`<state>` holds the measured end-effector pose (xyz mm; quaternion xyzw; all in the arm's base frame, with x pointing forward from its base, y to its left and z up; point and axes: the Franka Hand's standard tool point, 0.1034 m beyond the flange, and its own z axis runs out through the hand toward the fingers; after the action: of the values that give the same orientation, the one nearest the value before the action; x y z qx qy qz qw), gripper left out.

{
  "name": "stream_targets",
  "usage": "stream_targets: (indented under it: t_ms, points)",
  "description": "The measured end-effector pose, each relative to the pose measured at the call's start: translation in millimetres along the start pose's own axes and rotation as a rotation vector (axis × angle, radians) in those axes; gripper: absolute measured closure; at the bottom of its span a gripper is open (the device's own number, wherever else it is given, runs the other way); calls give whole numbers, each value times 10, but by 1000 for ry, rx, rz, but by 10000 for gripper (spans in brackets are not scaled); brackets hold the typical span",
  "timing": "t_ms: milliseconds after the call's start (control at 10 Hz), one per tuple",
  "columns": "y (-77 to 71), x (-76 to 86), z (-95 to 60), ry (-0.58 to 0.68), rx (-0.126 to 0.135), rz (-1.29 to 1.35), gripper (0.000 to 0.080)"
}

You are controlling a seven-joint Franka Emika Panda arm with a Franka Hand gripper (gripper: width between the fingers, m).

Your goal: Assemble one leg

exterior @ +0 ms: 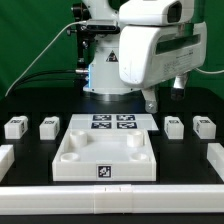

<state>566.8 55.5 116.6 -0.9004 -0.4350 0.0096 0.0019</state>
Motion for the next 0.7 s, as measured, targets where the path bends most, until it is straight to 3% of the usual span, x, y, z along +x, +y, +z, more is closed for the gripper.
stream_targets:
  t_ms: [700]
  points:
    - [0,0,1,0,0,0,150]
